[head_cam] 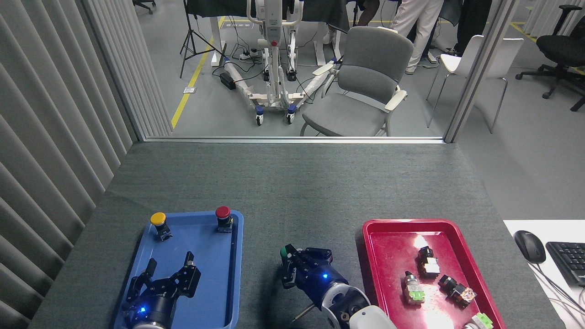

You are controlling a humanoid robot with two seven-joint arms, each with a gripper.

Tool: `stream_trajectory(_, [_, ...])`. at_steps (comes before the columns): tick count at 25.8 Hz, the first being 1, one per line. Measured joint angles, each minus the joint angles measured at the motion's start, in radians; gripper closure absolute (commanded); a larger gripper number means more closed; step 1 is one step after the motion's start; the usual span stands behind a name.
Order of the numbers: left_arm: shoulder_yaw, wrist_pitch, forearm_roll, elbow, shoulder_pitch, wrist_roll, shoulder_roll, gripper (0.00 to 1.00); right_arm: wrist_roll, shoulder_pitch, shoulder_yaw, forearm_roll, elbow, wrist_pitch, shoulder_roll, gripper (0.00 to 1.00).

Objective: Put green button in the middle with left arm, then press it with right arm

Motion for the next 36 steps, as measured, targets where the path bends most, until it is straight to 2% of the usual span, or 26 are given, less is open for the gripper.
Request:
stream_trajectory(11, [-0.001, -0.005, -0.001, -0.001, -0.001, -0.001, 0.000, 0.00, 0.083, -0.016, 0.014, -0.003, 0.026, 0.001, 0.013, 1.00])
stream_trajectory(22, [-0.003, -0.008, -0.002, -0.002, -0.001, -0.001, -0.002, 0.00, 0.076, -0.013, 0.011, -0.006, 0.027, 0.004, 0.013, 0.99])
stream_trajectory(25, [-0.005, -0.009, -0.002, -0.002, -0.001, -0.001, -0.002, 0.00, -0.042, -0.011, 0.009, -0.006, 0.023, 0.006, 0.008, 0.88])
stream_trajectory(29, [-0.005, -0.009, -0.002, -0.002, -0.004, -0.001, -0.002, 0.00, -0.206, -0.010, 0.000, -0.007, 0.022, 0.013, 0.004, 0.56])
stream_trajectory(33, [-0.006, -0.009, -0.002, -0.002, -0.006, -0.001, -0.002, 0.00, -0.269, -0.008, -0.004, -0.010, 0.021, 0.056, 0.002, 0.17])
stream_trajectory(35, [-0.007, -0.010, -0.002, -0.002, -0.006, -0.001, -0.003, 0.00, -0.283, -0.006, -0.005, -0.011, 0.021, 0.104, 0.002, 0.05])
stream_trajectory(36, [-0.007, -0.010, -0.002, -0.002, -0.006, -0.001, -0.003, 0.00, -0.286, -0.004, -0.005, -0.012, 0.021, 0.127, 0.002, 0.03])
